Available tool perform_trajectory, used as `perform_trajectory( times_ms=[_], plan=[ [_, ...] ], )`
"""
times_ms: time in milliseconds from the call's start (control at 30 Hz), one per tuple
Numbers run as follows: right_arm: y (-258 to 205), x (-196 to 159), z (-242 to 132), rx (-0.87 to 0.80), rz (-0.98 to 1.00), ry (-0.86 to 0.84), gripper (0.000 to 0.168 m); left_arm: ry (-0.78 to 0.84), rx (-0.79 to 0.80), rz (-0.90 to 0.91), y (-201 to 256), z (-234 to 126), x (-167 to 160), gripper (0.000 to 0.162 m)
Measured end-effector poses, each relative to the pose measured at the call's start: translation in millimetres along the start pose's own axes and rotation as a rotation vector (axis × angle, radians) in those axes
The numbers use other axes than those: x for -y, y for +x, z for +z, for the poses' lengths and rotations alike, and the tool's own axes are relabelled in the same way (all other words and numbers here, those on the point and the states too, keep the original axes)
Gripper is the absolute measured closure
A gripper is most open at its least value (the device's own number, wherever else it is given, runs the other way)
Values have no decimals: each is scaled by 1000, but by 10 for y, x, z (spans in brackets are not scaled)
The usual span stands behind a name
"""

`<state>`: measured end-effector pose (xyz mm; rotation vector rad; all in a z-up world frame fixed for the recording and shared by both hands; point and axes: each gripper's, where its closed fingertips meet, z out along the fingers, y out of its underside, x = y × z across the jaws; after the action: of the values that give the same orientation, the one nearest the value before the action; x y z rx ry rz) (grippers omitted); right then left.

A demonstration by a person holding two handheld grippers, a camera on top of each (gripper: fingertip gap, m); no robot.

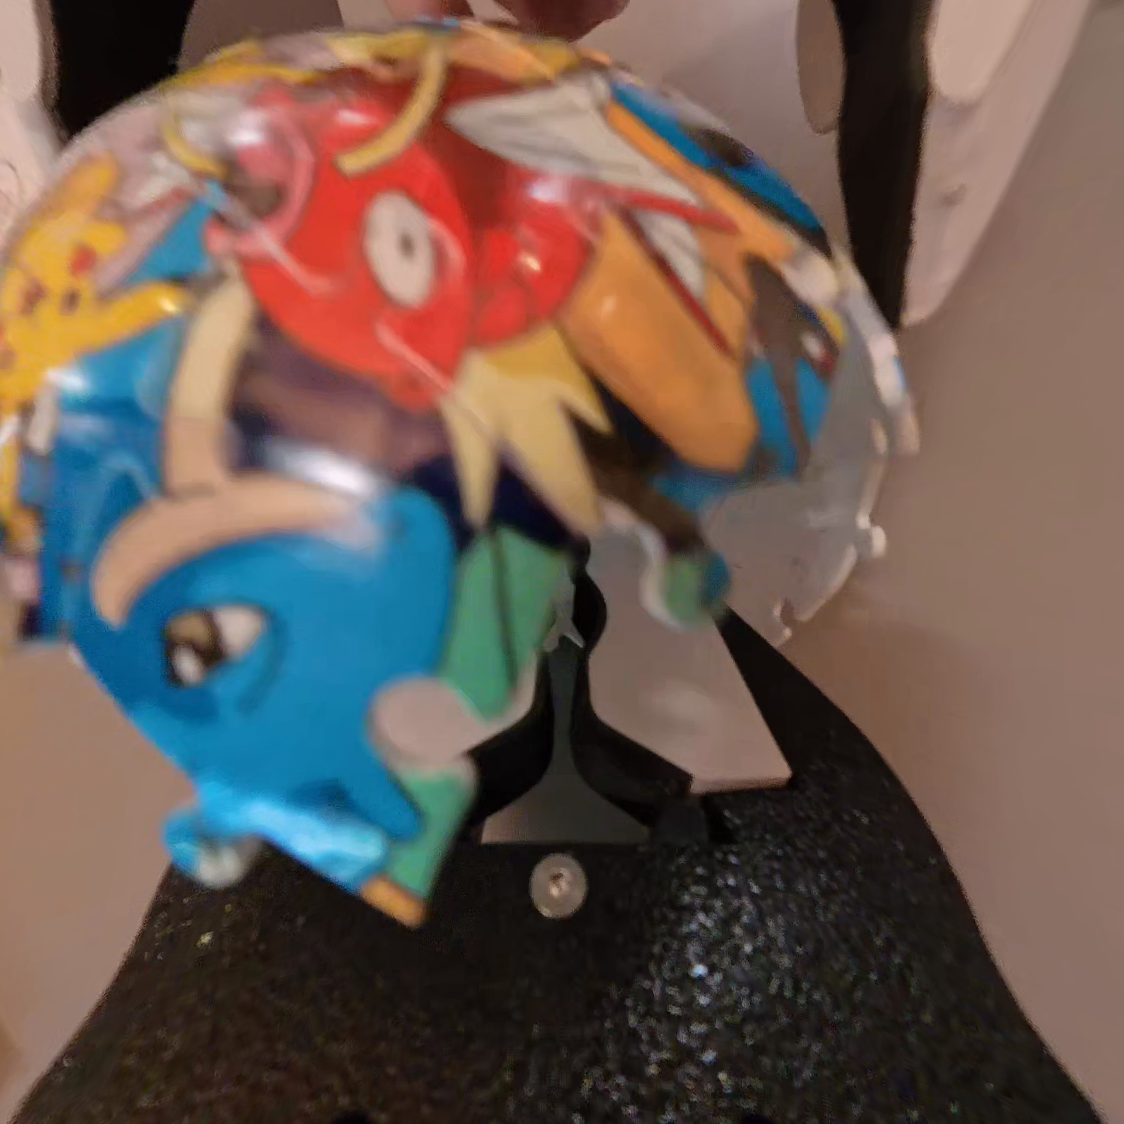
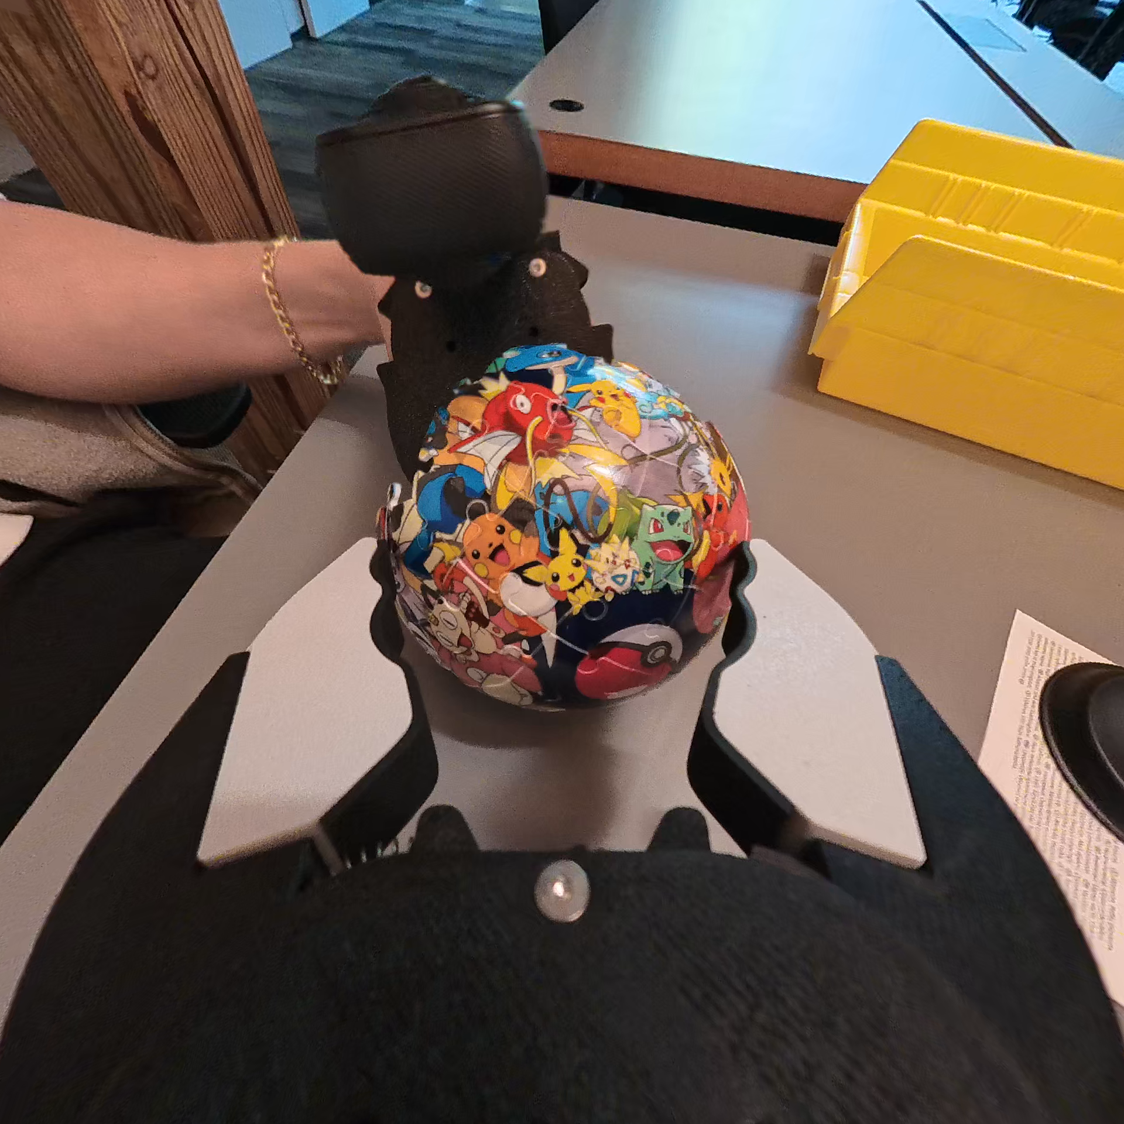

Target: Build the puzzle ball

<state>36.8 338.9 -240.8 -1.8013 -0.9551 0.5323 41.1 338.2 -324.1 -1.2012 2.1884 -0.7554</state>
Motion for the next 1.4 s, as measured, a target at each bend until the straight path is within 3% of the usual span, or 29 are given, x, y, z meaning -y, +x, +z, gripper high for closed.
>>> perform_trajectory(
  times_ms=[33,167,467,667,767,1067,1200,1400],
  plan=[
    [-1,3,1,1,10,2,63,27,30,11,-37,-28,6,162],
    [-73,-50,33,27,3,-25,64,101,64,-79,-170,-258,7,162],
    [-123,8,144,25,-11,-5,67,-35,23,-41,-65,-224,-286,162],
    [-170,-18,142,-86,-46,29,61,-14,39,-44,-61,-234,-289,162],
    [-265,17,212,-159,-160,76,57,-1,46,-39,-64,-240,-283,162],
    [-228,101,372,-123,-248,-67,58,8,79,-58,-90,-270,-298,162],
    [-169,89,412,-110,-242,-120,58,53,108,-141,-148,-442,-360,162],
    [-163,125,466,-98,-243,-132,58,203,132,-532,-354,-914,-445,118]
  ],
)
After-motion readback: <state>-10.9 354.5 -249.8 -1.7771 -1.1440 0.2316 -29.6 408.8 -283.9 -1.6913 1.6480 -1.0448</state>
